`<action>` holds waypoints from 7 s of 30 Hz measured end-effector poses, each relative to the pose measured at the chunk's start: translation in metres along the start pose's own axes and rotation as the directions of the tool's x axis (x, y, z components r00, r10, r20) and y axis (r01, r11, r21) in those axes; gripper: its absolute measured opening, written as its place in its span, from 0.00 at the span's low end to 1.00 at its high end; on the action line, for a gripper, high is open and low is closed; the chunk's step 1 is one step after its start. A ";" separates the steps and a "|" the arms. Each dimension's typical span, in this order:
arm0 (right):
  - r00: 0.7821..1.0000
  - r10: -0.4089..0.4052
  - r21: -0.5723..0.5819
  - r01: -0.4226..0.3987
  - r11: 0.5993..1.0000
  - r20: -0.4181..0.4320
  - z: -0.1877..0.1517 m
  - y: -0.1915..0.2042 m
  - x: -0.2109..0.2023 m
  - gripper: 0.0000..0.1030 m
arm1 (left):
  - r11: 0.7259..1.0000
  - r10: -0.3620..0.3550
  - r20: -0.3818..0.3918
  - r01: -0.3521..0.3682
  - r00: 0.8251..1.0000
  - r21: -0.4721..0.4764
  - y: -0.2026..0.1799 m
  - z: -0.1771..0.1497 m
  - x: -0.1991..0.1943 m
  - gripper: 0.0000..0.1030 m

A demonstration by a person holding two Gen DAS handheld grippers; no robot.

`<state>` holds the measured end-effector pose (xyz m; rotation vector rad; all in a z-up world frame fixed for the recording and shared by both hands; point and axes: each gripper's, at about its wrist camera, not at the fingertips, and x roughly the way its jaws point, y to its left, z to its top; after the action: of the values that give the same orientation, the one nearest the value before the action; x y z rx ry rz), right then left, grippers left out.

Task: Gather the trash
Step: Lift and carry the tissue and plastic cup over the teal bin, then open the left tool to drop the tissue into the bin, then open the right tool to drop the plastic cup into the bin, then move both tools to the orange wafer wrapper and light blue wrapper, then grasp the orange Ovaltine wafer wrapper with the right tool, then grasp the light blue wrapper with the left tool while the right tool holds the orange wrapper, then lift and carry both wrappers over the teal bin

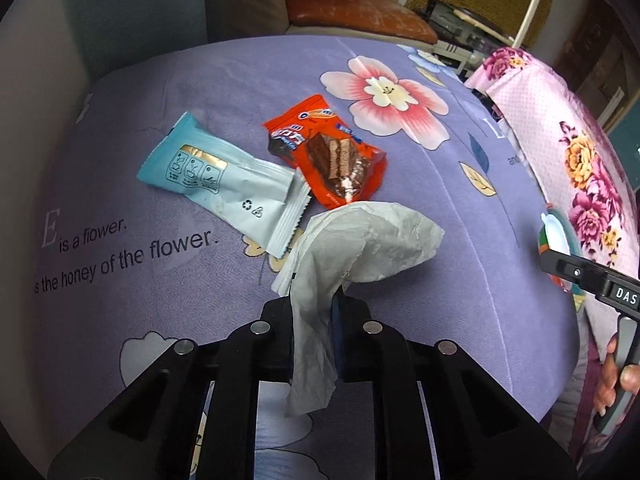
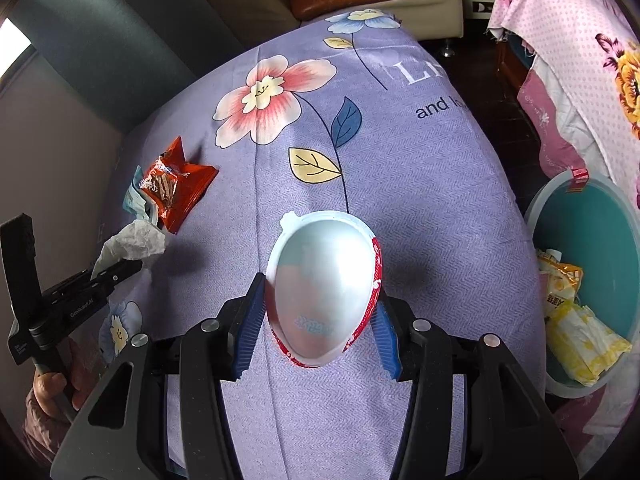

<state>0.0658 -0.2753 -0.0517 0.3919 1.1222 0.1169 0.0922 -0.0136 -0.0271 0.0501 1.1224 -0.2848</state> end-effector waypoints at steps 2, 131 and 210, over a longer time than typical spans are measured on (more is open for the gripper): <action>1.000 0.005 0.009 -0.005 1.000 0.014 0.000 -0.004 -0.005 0.46 | 0.999 -0.028 0.002 0.028 1.000 0.021 -0.015 -0.001 -0.005 0.14; 0.995 -0.091 0.037 0.092 0.995 -0.036 -0.001 -0.001 -0.015 0.77 | 0.982 -0.167 -0.038 0.162 0.985 -0.101 -0.044 -0.015 0.020 0.94; 0.997 0.061 -0.081 -0.065 0.995 -0.046 0.038 0.042 0.037 0.31 | 0.989 0.034 0.014 -0.031 0.999 -0.143 -0.010 0.011 0.015 0.16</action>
<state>0.1204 -0.2356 -0.0536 0.3531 1.1438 0.2274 0.1059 -0.0281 -0.0348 -0.0604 1.1223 -0.1750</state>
